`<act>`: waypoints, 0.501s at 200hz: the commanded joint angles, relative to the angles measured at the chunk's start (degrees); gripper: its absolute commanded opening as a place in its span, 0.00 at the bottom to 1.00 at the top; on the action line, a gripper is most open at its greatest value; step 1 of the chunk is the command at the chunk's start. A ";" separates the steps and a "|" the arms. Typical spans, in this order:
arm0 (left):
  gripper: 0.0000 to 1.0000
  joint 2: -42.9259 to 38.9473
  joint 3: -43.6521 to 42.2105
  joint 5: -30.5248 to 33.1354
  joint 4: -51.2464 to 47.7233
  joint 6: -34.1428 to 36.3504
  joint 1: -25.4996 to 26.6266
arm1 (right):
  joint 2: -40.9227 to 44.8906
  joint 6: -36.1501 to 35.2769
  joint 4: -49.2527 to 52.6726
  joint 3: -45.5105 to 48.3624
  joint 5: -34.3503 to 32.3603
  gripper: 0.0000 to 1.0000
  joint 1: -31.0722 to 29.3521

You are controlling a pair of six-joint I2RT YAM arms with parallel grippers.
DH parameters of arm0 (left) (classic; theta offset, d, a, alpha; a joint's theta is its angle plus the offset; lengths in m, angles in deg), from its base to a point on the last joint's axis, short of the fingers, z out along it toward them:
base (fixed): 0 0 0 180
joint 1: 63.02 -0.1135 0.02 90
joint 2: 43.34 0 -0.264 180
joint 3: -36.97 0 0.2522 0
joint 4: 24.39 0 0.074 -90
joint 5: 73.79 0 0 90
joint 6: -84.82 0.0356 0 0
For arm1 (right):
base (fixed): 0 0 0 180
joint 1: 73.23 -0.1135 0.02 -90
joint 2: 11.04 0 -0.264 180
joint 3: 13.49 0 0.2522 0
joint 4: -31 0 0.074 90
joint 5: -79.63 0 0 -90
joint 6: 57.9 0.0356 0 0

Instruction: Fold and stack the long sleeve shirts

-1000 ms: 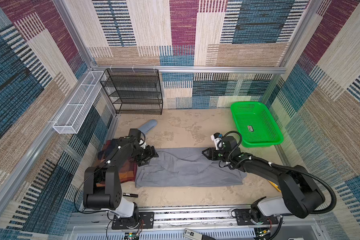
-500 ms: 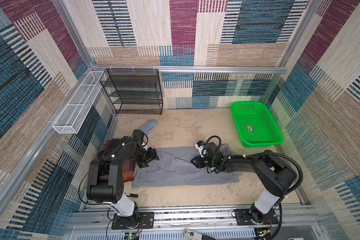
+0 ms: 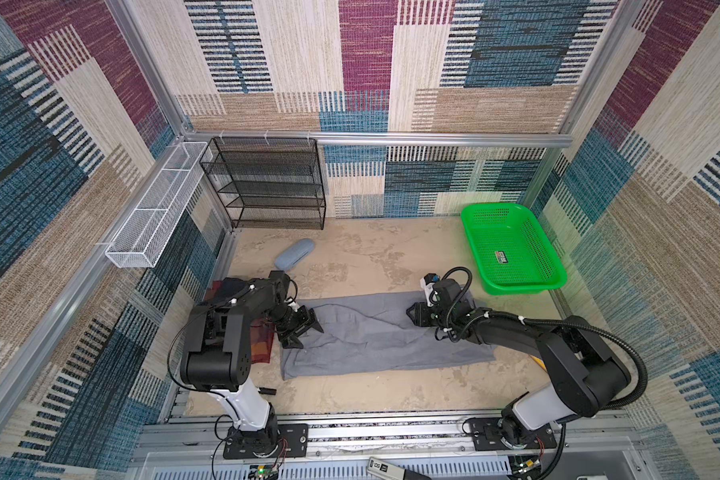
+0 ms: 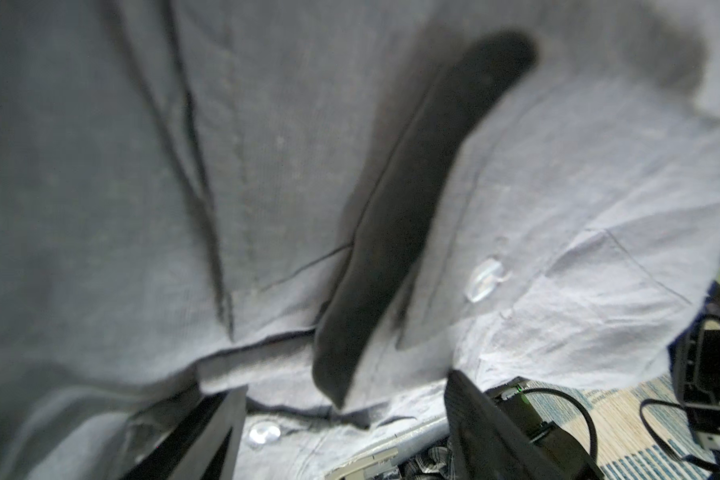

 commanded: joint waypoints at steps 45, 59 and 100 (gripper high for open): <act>0.74 -7.76 1.19 9.05 2.33 -3.73 1.31 | 9.13 -3.83 2.91 0.02 5.15 0.51 -4.34; 0.71 -8.48 2.24 8.85 2.44 -4.59 1.78 | 10.28 -4.04 2.45 0.22 5.74 0.51 -4.54; 0.62 -6.31 4.98 8.76 2.81 -2.89 3.80 | 11.95 -4.55 2.70 0.21 5.51 0.50 -5.16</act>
